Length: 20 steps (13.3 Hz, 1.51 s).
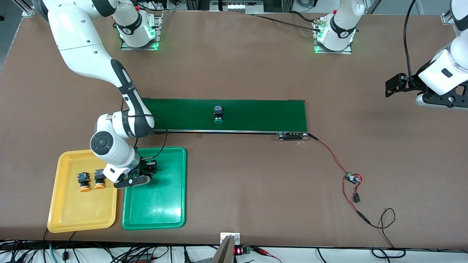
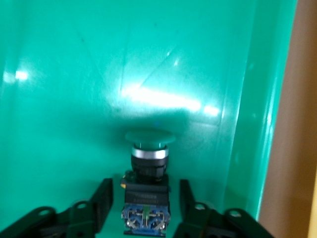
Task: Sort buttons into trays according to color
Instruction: 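Lower the green button into the green tray and open the right gripper, then move the right gripper back to the second green button on the belt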
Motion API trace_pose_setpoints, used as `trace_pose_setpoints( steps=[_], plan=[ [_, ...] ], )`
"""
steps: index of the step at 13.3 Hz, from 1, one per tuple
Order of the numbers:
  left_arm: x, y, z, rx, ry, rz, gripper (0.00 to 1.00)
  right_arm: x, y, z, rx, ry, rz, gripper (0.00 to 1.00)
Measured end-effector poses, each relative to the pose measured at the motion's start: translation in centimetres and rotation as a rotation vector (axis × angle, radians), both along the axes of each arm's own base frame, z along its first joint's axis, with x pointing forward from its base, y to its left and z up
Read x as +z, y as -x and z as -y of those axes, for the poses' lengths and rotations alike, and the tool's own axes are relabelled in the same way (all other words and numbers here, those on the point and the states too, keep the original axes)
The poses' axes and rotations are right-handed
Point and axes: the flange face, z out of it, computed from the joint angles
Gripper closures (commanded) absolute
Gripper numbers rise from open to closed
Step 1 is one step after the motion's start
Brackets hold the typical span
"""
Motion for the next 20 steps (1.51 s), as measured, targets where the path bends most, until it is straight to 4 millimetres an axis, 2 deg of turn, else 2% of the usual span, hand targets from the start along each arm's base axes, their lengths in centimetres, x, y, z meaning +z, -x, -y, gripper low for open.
trace_pose_setpoints(
  steps=[2,5,7,9,12,15,17,20],
  plan=[
    [0.0,0.0,-0.2,0.003,0.0,0.0,0.0,2.0,-0.2,-0.3,0.003,0.002,-0.006,0.0],
    [0.0,0.0,-0.2,0.004,0.0,-0.001,0.0,6.4,1.0,-1.0,-0.031,0.02,-0.106,0.0],
    [0.0,0.0,-0.3,0.005,0.0,-0.001,0.0,9.3,2.9,-3.4,-0.075,0.032,-0.171,0.0],
    [-0.1,0.0,-0.3,0.005,0.0,-0.002,0.0,11.0,5.7,-7.3,-0.106,0.048,-0.21,0.0],
    [-0.1,0.0,-0.3,0.005,0.0,-0.005,0.0,12.5,9.8,-12.2,-0.136,0.071,-0.236,0.0],
    [-0.1,0.1,-0.3,0.006,0.0,-0.007,0.0,13.4,12.6,-16.1,-0.163,0.076,-0.23,0.0],
    [-0.2,0.1,-0.3,0.006,0.0,-0.008,0.0,13.6,13.6,-17.8,-0.153,0.074,-0.228,0.0],
    [-0.2,0.1,-0.4,0.006,0.0,-0.009,0.0,13.9,13.9,-18.3,-0.146,0.071,-0.226,0.0]
  ],
)
